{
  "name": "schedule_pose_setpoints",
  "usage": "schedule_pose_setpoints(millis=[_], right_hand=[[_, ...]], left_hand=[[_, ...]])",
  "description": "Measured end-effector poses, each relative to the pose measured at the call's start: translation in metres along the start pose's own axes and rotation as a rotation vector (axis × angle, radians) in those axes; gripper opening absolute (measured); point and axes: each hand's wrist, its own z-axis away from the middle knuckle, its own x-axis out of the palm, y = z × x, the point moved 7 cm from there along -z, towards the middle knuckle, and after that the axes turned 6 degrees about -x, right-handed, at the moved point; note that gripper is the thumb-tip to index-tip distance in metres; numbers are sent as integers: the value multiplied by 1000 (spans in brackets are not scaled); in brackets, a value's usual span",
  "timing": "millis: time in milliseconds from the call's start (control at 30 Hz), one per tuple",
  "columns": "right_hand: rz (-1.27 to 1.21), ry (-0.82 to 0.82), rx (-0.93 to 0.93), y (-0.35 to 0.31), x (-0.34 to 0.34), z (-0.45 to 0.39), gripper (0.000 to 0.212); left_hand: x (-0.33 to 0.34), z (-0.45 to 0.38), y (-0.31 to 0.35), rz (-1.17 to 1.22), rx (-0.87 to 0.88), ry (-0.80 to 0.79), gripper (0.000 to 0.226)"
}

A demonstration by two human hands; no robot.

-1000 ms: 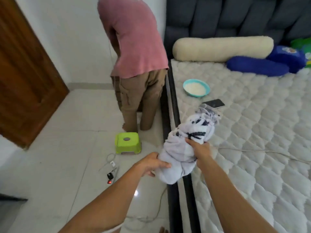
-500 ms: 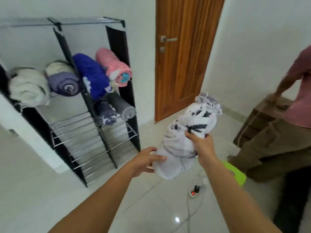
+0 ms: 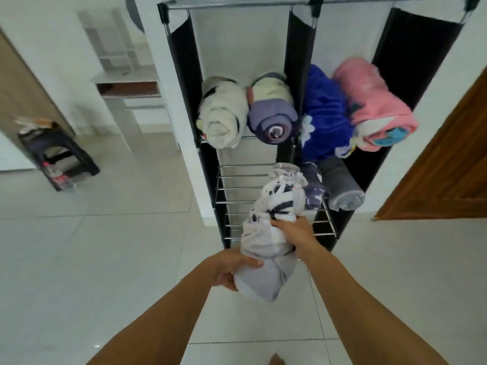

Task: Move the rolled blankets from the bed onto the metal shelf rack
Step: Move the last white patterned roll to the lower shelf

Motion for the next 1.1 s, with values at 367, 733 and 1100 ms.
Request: schedule_pose_setpoints(millis=[367, 733, 1100], right_hand=[[281, -125, 239, 7, 64, -151, 84], [526, 13, 17, -32, 94, -286, 54], [874, -89, -106, -38, 83, -259, 42]], left_hand=[[-49, -83, 72, -5, -130, -151, 60], [-103, -199, 162, 283, 201, -46, 67], [-74, -182, 168, 153, 264, -45, 79]])
